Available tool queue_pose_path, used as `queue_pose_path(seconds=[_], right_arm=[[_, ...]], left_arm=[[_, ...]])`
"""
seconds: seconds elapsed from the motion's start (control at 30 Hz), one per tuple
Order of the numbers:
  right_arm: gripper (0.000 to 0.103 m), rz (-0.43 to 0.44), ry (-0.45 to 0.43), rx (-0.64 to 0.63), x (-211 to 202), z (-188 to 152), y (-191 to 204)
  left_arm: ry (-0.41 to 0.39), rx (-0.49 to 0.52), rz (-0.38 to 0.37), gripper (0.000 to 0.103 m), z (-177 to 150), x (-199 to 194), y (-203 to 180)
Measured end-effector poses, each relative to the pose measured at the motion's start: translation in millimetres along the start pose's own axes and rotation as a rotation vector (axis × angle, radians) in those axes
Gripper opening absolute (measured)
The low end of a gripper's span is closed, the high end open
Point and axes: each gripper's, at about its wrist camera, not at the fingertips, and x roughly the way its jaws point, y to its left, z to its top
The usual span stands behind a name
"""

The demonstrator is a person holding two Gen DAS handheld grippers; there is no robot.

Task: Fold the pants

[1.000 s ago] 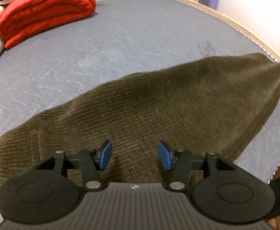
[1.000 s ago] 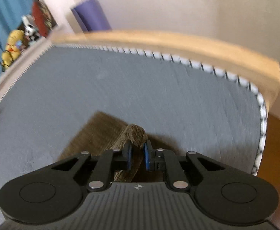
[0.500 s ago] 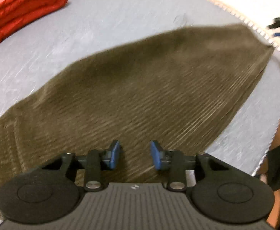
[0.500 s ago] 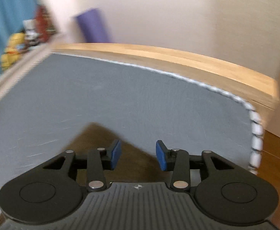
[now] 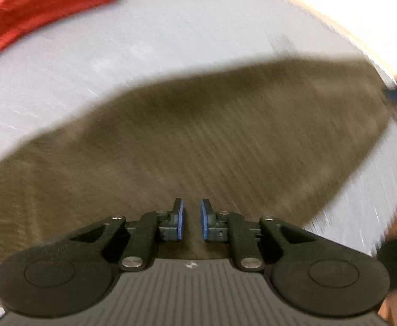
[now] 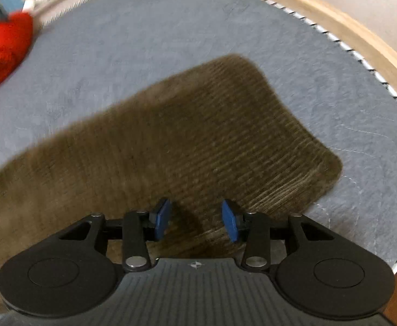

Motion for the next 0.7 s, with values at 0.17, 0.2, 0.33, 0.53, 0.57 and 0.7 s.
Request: queue_pose_path(seconds=[0.17, 0.2, 0.33, 0.53, 0.57, 0.7], right_arm=[[0.057, -0.103, -0.073, 0.108, -13, 3, -16], [0.057, -0.115, -0.069, 0.133, -13, 0, -21], [0.057, -0.174, -0.053, 0.188, -14, -5, -28], [0.075, -0.276, -0.078, 0.275, -29, -6, -36], [0.081, -0.258, -0.063, 0.283, -26, -8, -37], [0.084, -0.168, -0.006, 0.305, -10, -17, -36]], left_arm=[[-0.078, -0.241, 0.165, 0.017, 12, -11, 50], [-0.083, -0.276, 0.187, 0.018, 13, -10, 58], [0.076, -0.479, 0.166, 0.045, 3, 19, 100], [0.001, -0.479, 0.157, 0.048, 10, 4, 93], [-0.01, -0.475, 0.134, 0.049, 12, 1, 90], [-0.03, -0.401, 0.104, 0.053, 18, -7, 75]])
